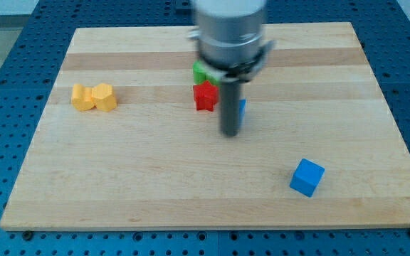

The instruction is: Push blue triangle below the red star

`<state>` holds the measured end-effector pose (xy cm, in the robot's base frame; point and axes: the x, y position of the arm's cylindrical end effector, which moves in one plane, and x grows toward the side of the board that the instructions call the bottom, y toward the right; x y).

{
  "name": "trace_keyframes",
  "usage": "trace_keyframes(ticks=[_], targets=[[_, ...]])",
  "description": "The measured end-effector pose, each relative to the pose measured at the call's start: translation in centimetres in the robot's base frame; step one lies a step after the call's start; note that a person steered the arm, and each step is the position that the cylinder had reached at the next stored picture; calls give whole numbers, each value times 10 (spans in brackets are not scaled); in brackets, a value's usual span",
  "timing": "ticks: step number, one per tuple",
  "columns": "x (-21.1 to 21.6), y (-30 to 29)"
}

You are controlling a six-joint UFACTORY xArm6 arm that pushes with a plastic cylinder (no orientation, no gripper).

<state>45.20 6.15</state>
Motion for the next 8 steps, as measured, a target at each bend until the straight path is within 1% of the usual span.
trace_keyframes(ticks=[1, 2, 3, 4, 5, 6, 7, 8], targets=[[-26, 36], [-19, 38], [-16, 60], [-46, 58], [-34, 16], [32, -77], [40, -86], [17, 5]])
